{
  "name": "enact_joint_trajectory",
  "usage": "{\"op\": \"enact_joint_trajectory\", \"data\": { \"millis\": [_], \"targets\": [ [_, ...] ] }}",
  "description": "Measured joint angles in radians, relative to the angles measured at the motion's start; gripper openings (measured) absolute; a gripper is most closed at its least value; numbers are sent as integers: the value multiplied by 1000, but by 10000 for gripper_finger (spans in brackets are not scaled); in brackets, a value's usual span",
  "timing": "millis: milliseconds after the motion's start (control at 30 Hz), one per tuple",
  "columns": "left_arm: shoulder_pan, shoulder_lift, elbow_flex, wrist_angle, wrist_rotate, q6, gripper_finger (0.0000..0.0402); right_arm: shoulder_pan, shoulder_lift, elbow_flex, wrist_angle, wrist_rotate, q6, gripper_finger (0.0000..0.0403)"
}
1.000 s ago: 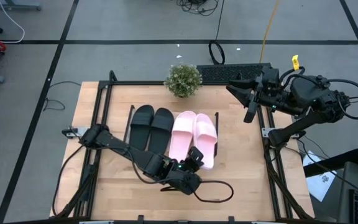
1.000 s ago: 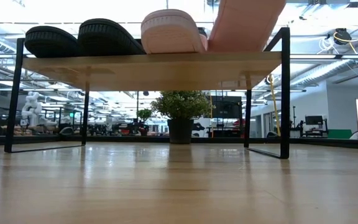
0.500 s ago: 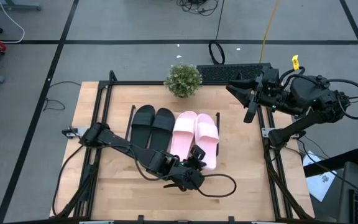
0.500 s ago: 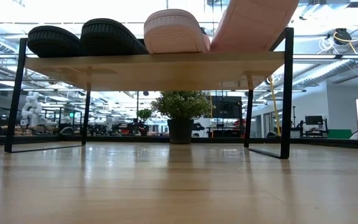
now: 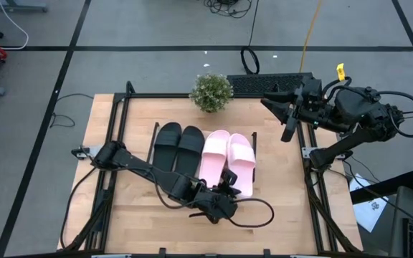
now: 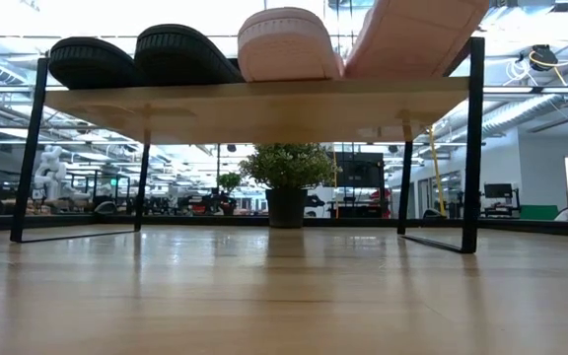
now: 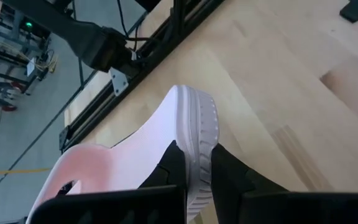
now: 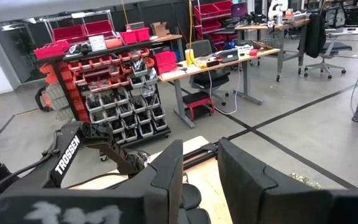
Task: Pick and place slides into the shelf
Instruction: Put the pink slide on the shelf
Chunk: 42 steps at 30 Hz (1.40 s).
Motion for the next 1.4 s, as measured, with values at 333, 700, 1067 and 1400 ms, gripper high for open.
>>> {"op": "enact_joint_trajectory", "data": {
  "millis": [333, 700, 1067, 1400],
  "targets": [
    [24, -12, 0, 17, 40, -42, 23, 0, 6, 0, 0, -49, 1, 89],
    [46, -14, -75, 66, 68, -96, 22, 0, 18, 0, -6, -49, -3, 89],
    [71, -20, -76, 78, 88, -158, 19, 0, 18, 0, -7, -50, -18, 89],
    [83, -108, -77, 113, 109, -154, 19, 0, 18, 0, -7, -75, -27, 89]
  ]
}}
